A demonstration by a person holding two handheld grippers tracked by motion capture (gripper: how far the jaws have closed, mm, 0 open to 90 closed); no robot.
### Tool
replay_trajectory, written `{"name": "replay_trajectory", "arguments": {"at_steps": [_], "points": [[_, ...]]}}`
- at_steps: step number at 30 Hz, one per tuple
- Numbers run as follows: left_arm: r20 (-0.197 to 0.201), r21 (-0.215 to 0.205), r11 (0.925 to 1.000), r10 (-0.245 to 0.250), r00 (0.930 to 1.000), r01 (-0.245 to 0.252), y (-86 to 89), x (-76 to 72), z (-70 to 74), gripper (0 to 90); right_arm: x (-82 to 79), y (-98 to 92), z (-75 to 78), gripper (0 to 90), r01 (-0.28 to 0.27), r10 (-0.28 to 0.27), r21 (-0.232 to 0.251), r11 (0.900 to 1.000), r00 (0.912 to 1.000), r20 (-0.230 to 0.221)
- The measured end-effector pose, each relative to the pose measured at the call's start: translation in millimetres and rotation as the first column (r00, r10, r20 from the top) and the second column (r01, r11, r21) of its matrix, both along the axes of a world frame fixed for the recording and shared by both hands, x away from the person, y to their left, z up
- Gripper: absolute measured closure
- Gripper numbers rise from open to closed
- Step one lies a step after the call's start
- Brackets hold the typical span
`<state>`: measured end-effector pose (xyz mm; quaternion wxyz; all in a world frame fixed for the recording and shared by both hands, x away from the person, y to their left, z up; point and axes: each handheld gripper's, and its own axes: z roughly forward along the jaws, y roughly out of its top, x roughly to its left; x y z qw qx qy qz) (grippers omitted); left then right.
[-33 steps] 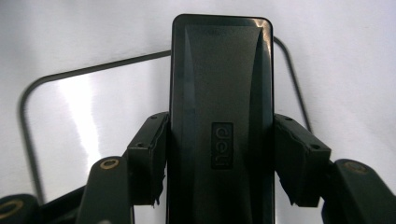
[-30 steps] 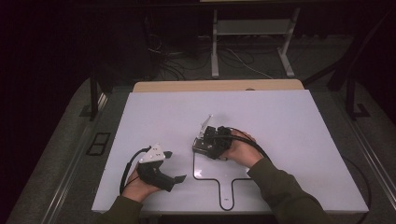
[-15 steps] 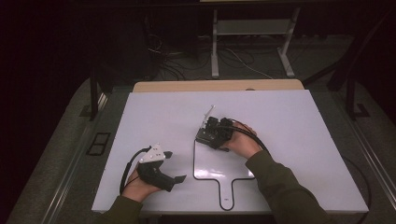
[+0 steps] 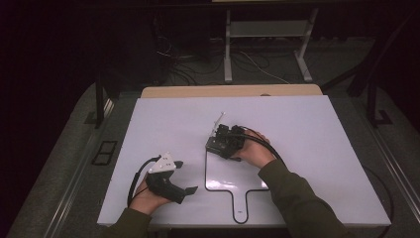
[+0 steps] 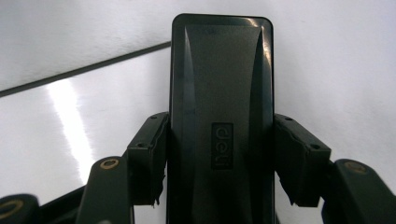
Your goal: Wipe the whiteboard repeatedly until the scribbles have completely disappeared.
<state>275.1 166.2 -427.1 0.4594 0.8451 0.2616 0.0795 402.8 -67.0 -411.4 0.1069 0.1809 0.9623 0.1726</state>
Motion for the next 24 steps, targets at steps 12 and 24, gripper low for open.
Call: {"name": "replay_trajectory", "arguments": {"at_steps": [12, 24], "points": [[0.000, -0.003, 1.0000, 0.001, 1.0000, -0.001, 0.5, 0.1, -0.5, 0.0, 0.6, 1.9, 0.9, 39.1, -0.005, 0.005, -0.029, 1.000, 1.0000, 0.004], [0.000, 0.002, 1.0000, -0.002, 1.0000, 0.002, -0.3, 0.0, -0.5, 0.0, -34.3, 8.9, 2.3, 39.1, -0.111, 0.110, -0.037, 0.993, 0.9937, -0.021]]}}
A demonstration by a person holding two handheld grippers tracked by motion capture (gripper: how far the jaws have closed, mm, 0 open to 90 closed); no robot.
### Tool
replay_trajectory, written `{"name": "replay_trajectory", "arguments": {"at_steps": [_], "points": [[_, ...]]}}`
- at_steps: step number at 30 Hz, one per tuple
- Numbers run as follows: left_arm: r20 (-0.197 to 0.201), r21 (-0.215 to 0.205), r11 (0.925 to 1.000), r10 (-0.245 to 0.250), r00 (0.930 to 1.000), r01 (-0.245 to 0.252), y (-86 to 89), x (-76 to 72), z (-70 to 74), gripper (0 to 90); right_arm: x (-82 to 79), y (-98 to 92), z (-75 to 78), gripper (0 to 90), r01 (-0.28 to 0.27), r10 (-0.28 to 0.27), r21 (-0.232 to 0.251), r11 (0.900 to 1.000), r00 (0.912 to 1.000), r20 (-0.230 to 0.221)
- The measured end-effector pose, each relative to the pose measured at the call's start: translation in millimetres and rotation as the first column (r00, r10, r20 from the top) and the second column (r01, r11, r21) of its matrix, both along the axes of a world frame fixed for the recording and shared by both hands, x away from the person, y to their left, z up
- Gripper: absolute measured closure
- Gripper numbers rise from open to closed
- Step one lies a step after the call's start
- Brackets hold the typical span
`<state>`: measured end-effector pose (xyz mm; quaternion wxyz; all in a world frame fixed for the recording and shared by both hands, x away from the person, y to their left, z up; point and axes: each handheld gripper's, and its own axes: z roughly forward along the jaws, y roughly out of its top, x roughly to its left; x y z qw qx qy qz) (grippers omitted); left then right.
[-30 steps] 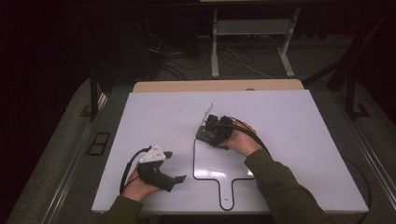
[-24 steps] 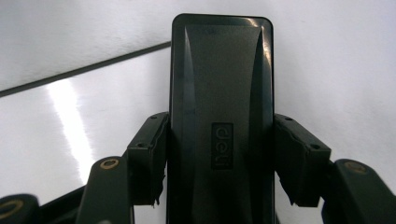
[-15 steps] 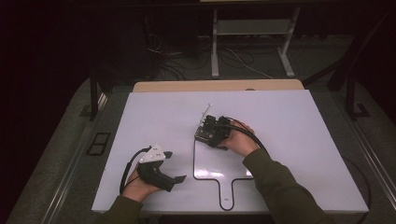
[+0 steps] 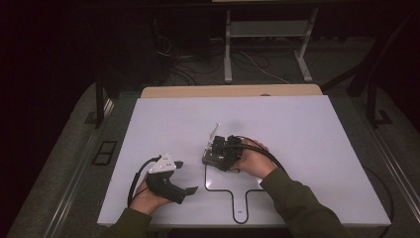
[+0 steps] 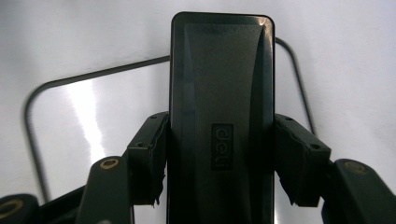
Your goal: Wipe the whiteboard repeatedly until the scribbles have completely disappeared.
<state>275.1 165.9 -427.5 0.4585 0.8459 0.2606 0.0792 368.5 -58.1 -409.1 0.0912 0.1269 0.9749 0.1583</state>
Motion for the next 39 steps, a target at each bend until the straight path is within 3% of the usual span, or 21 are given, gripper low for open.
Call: {"name": "replay_trajectory", "arguments": {"at_steps": [6, 17, 21, 27, 39], "points": [[0.000, 0.000, 1.0000, -0.001, 1.0000, 0.001, -0.5, 0.1, -0.3, 0.0, 9.6, -3.9, -1.3, 39.1, 0.022, -0.022, 0.033, 0.999, 0.9996, -0.018], [0.003, -0.001, 1.0000, 0.000, 1.0000, 0.000, 0.8, 0.7, -0.3, 0.0, 40.3, -18.4, -3.5, 39.1, 0.158, -0.156, 0.079, 0.984, 0.9873, -0.030], [0.001, -0.003, 1.0000, -0.003, 1.0000, 0.003, 1.4, 1.4, -0.9, 0.0, 44.9, -22.6, -3.6, 39.2, 0.174, -0.170, 0.095, 0.980, 0.9842, -0.048], [-0.003, -0.007, 1.0000, 0.002, 1.0000, -0.002, 3.2, 1.4, -1.5, 0.0, 53.4, -35.0, 1.0, 39.3, 0.198, -0.185, 0.170, 0.965, 0.9784, -0.093], [0.000, -0.006, 1.0000, 0.004, 1.0000, -0.004, 5.4, 0.9, -2.2, 0.0, 65.3, -43.1, 12.3, 39.2, 0.229, -0.212, 0.206, 0.951, 0.9722, -0.098]]}}
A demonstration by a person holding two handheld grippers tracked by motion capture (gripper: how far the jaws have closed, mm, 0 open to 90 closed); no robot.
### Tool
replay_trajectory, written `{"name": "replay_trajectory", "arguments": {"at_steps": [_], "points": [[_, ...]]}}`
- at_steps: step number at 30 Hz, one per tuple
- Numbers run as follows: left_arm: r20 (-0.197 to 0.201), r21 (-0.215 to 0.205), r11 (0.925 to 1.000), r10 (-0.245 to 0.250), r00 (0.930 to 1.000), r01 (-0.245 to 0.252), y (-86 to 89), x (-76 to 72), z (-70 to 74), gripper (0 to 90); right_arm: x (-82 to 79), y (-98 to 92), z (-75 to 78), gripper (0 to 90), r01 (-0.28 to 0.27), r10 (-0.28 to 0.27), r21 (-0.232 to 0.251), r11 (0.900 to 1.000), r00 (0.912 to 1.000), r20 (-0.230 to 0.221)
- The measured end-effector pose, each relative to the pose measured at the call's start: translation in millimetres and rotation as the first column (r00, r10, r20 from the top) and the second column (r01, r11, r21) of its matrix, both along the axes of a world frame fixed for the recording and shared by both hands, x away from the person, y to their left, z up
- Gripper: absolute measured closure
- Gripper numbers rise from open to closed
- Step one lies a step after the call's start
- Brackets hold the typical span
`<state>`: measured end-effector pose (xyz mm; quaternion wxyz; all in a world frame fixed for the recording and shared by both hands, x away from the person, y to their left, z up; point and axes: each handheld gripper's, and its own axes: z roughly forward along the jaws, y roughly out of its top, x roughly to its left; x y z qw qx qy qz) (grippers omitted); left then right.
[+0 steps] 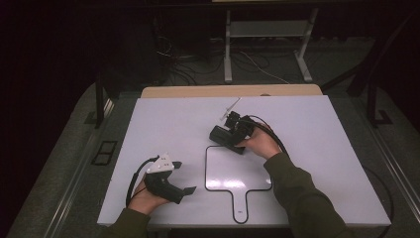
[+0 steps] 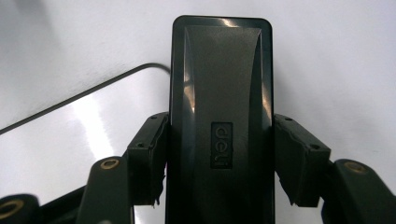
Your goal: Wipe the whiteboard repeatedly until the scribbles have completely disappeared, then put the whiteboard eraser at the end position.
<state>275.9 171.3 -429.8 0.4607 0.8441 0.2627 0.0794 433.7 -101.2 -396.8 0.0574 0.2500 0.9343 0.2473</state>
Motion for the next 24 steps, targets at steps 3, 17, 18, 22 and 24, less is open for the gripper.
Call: {"name": "replay_trajectory", "arguments": {"at_steps": [3, 17, 18, 22, 24], "points": [[0.000, -0.001, 1.0000, 0.001, 1.0000, -0.001, 0.1, -0.1, 0.3, 0.0, 6.5, -3.3, 3.4, 39.2, 0.009, -0.009, 0.001, 1.000, 0.9999, 0.011], [-0.001, 0.001, 1.0000, 0.005, 1.0000, -0.005, 1.1, -1.2, 0.9, 0.0, 49.3, -17.6, 9.1, 39.2, 0.110, -0.110, 0.009, 0.994, 0.9940, 0.006], [-0.001, 0.001, 1.0000, 0.005, 1.0000, -0.005, 1.2, -1.2, 0.7, 0.0, 53.0, -17.7, 8.8, 39.2, 0.116, -0.116, 0.011, 0.993, 0.9932, 0.004], [0.003, -0.002, 1.0000, 0.005, 1.0000, -0.005, 2.0, -1.7, 1.5, 0.0, 69.2, -19.2, 3.6, 39.1, 0.154, -0.154, 0.000, 0.988, 0.9880, -0.014], [0.001, -0.001, 1.0000, 0.003, 1.0000, -0.003, 2.4, -1.4, 1.2, 0.0, 75.8, -19.1, -1.1, 39.1, 0.164, -0.164, -0.007, 0.986, 0.9864, -0.014]]}}
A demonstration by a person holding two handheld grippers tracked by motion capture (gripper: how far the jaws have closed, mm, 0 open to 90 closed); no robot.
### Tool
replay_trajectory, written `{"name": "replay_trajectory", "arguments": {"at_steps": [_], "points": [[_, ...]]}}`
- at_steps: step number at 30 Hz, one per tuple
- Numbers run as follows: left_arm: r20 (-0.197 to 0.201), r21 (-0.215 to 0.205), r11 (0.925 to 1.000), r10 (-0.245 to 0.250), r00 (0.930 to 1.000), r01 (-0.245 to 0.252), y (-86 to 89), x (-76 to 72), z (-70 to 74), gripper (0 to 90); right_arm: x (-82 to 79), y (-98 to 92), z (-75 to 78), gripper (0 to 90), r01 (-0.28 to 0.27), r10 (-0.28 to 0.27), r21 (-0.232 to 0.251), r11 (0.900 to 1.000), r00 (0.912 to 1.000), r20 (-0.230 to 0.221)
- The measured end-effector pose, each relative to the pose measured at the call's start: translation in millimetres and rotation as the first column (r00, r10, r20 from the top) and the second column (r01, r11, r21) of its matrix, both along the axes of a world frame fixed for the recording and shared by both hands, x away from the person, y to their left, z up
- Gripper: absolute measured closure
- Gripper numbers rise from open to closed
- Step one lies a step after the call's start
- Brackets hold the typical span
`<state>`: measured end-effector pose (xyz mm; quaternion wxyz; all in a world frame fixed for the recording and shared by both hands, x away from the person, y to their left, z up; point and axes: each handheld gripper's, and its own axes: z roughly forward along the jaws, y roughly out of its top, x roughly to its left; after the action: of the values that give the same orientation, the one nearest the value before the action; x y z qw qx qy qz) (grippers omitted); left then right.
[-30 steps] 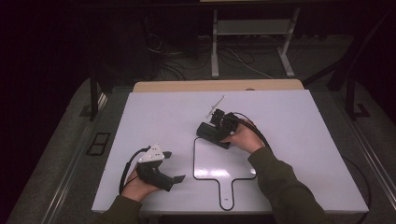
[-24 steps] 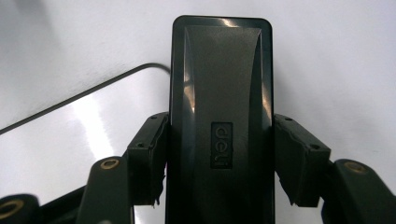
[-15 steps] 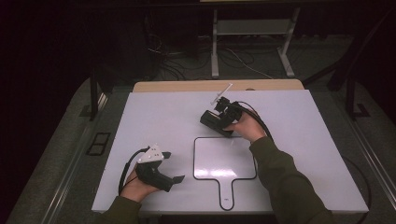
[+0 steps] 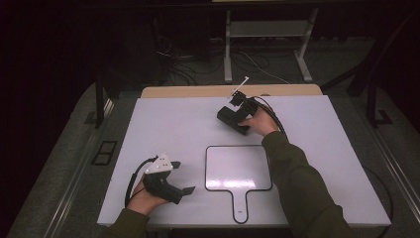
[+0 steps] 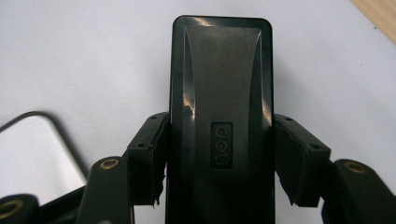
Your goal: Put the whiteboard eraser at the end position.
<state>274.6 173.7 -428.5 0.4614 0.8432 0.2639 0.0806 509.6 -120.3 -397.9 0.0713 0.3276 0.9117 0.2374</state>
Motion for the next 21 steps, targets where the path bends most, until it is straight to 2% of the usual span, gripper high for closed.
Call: {"name": "replay_trajectory", "arguments": {"at_steps": [8, 10, 13, 14, 19, 21], "points": [[-0.002, 0.001, 1.0000, -0.001, 1.0000, 0.001, -0.2, 1.2, -0.6, 0.0, 13.2, -1.9, -18.2, 38.9, 0.032, -0.032, -0.016, 0.999, 0.9992, -0.022], [-0.006, 0.001, 1.0000, 0.002, 1.0000, -0.002, 0.3, 2.2, -0.9, 0.0, 15.2, -2.4, -25.1, 38.6, 0.012, -0.013, -0.015, 1.000, 0.9997, -0.023], [-0.008, -0.002, 1.0000, 0.005, 1.0000, -0.005, 0.7, 3.1, -1.1, 0.0, 13.3, -1.9, -24.6, 38.4, 0.015, -0.015, -0.006, 1.000, 0.9996, -0.023], [-0.009, -0.005, 1.0000, 0.007, 0.9999, -0.007, 0.8, 3.4, -1.2, 0.0, 12.9, -2.5, -24.7, 38.1, 0.012, -0.012, -0.012, 1.000, 0.9999, -0.005], [-0.013, -0.007, 1.0000, 0.007, 0.9999, -0.007, 0.6, 4.4, -1.4, 0.0, 6.1, -5.4, -19.1, 30.7, 0.031, -0.032, 0.038, 0.999, 0.9992, 0.023], [-0.014, -0.007, 1.0000, 0.007, 0.9999, -0.007, 0.4, 4.8, -1.7, 0.0, 3.9, -7.7, -16.4, 28.9, 0.047, -0.049, 0.072, 0.996, 0.9984, 0.028]]}}
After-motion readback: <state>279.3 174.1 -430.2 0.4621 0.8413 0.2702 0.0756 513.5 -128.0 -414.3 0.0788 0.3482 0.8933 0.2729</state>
